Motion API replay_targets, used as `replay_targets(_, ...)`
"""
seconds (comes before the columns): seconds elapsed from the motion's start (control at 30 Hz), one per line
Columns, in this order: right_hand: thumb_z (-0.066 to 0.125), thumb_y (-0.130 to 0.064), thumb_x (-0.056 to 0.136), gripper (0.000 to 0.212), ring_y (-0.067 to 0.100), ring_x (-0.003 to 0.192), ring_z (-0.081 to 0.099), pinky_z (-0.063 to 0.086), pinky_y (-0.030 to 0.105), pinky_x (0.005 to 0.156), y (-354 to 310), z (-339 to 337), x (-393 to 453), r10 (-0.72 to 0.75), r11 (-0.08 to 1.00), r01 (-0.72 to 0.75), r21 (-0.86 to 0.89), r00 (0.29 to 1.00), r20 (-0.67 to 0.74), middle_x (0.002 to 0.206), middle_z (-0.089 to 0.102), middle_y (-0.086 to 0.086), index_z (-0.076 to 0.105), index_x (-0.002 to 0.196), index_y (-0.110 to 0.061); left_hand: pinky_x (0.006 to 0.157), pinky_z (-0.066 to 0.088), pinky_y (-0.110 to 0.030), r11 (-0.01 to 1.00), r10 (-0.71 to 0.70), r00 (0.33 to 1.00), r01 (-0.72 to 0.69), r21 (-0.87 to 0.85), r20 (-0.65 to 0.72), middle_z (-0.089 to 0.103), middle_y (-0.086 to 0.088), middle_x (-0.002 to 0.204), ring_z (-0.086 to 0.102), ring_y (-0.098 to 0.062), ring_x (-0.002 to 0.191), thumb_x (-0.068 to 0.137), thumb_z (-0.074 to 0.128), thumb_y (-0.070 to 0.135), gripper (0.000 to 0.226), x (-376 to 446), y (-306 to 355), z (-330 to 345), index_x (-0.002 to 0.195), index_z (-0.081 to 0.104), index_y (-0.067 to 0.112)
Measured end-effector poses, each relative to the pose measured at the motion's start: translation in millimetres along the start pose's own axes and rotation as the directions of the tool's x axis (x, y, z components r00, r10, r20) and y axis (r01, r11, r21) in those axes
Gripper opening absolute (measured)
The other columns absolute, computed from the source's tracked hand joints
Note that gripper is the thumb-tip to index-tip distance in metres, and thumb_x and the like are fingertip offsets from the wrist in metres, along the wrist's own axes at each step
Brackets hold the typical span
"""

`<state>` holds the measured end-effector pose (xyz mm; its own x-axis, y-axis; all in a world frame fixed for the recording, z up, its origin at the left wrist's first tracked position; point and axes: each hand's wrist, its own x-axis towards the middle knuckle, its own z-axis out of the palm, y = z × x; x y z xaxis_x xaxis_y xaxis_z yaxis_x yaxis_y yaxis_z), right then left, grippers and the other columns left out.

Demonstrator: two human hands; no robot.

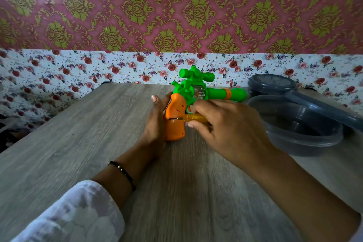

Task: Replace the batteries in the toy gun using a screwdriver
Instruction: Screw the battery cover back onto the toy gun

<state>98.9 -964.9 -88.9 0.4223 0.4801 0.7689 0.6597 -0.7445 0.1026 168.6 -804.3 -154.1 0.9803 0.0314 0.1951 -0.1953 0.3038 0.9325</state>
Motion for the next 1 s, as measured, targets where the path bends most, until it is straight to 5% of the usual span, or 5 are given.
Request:
replay_targets(0.37, 0.064, -0.016, 0.079, 0.019, 0.025, 0.047, 0.056, 0.044, 0.031, 0.037, -5, 23, -13, -0.193, 0.978, 0.2, -0.067, 0.976, 0.096, 0.07, 0.061, 0.004, 0.068, 0.096, -0.009, 0.094, 0.051, -0.043, 0.992, 0.023, 0.985, 0.0, 0.129, -0.17, 0.063, -0.001, 0.124, 0.064, -0.022, 0.109, 0.084, 0.026, 0.074, 0.054, -2, 3, -1, 0.119, 0.057, 0.047)
replay_targets(0.47, 0.053, -0.024, 0.083, 0.018, 0.022, 0.046, 0.057, 0.039, 0.026, 0.038, -12, 24, -13, -0.072, 0.997, 0.073, -0.018, 0.995, 0.066, 0.065, 0.061, 0.0, 0.068, 0.083, -0.014, 0.072, 0.057, -0.022, 0.988, 0.069, 0.977, -0.038, 0.152, -0.204, 0.067, 0.002, 0.109, 0.067, -0.01, 0.094, 0.096, 0.026, 0.055, 0.05, -4, 4, 2, 0.126, 0.058, 0.03)
replay_targets(0.67, 0.06, -0.03, 0.074, 0.016, 0.025, 0.05, 0.06, 0.037, 0.022, 0.047, -28, 27, -6, 0.25, 0.964, -0.253, 0.081, 0.967, 0.043, 0.058, 0.064, 0.002, 0.069, 0.072, -0.017, 0.068, 0.055, -0.02, 0.976, 0.121, 0.968, -0.077, 0.202, -0.218, 0.07, 0.015, 0.08, 0.067, 0.001, 0.078, 0.098, 0.032, 0.05, 0.04, -8, 2, 2, 0.083, 0.065, 0.034)
replay_targets(0.77, 0.061, -0.034, 0.084, 0.02, 0.026, 0.059, 0.061, 0.049, 0.032, 0.053, -24, 27, -6, 0.386, 0.885, -0.41, 0.221, 0.911, 0.142, 0.064, 0.067, 0.005, 0.07, 0.084, -0.016, 0.062, 0.055, -0.018, 0.977, 0.116, 0.974, -0.078, 0.196, -0.192, 0.07, 0.012, 0.087, 0.068, -0.002, 0.08, 0.098, 0.031, 0.05, 0.039, -11, 2, 5, 0.088, 0.065, 0.035)
replay_targets(1.0, 0.063, -0.035, 0.085, 0.024, 0.02, 0.076, 0.064, 0.048, 0.029, 0.064, -21, 20, -4, 0.372, 0.874, -0.413, 0.257, 0.908, 0.195, 0.086, 0.071, -0.001, 0.067, 0.105, -0.023, 0.058, 0.054, -0.019, 0.985, 0.045, 0.977, -0.008, 0.173, -0.208, 0.066, -0.007, 0.115, 0.067, -0.015, 0.097, 0.096, 0.025, 0.059, 0.055, -7, 4, 4, 0.123, 0.06, 0.027)
